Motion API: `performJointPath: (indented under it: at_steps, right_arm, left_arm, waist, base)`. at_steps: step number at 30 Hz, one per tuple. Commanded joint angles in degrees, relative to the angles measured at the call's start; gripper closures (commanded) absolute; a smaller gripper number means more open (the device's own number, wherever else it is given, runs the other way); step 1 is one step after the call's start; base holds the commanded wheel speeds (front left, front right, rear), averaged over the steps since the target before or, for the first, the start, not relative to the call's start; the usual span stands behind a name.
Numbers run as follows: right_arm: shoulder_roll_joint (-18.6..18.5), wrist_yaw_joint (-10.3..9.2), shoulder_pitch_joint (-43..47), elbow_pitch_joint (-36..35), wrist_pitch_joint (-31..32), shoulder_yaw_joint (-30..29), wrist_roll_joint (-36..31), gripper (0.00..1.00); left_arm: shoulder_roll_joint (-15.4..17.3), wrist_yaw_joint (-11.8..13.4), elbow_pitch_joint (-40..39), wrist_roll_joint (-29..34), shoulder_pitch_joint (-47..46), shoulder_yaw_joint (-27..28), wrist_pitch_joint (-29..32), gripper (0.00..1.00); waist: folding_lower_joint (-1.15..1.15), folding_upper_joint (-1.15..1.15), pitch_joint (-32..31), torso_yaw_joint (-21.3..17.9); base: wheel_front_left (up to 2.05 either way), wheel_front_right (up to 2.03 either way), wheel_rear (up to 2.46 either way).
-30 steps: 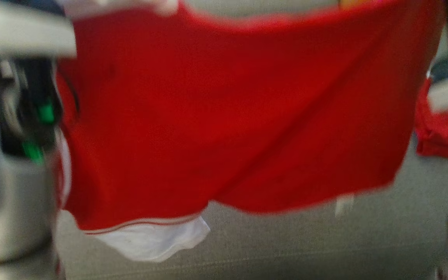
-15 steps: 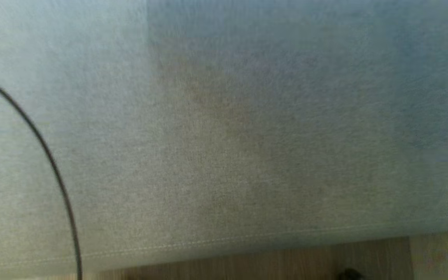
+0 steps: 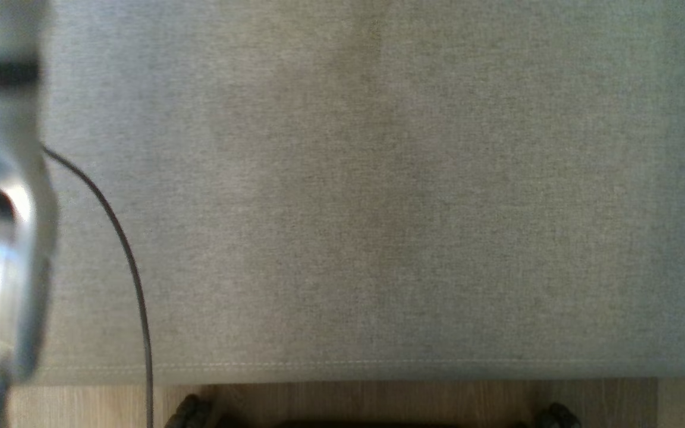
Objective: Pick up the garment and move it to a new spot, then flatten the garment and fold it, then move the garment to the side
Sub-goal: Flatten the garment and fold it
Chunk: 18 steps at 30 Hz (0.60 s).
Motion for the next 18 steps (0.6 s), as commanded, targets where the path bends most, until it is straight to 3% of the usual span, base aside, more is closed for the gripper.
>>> performJointPath:
  at_steps: [1, 11, 18]
  right_arm:
    - [0.4, -0.02, 3.6, -0.2, 1.2, -0.9, 5.2, 1.00]
    - [0.7, -0.02, 20.3, 2.3, 8.9, 5.0, 16.2, 1.00]
    - [0.0, -0.02, 29.3, 4.5, 12.1, 8.5, 19.6, 1.00]
  left_arm:
    - [3.0, -0.7, -2.1, 2.4, 4.1, -1.8, -0.2, 1.00]
    - [7.4, -1.8, -7.4, 4.4, 29.9, -4.1, -0.3, 1.00]
    - [11.6, -4.8, -9.2, 6.0, 43.9, -8.0, -0.2, 1.00]
  waist:
    - [-0.01, 0.00, -1.4, 1.0]
    - [-0.01, 0.00, -9.1, 1.9]
    - [-0.01, 0.00, -15.5, 1.8]
  base:
    - [0.00, 0.00, 0.00]
    - [0.00, 0.00, 0.00]
    - [0.00, 0.00, 0.00]
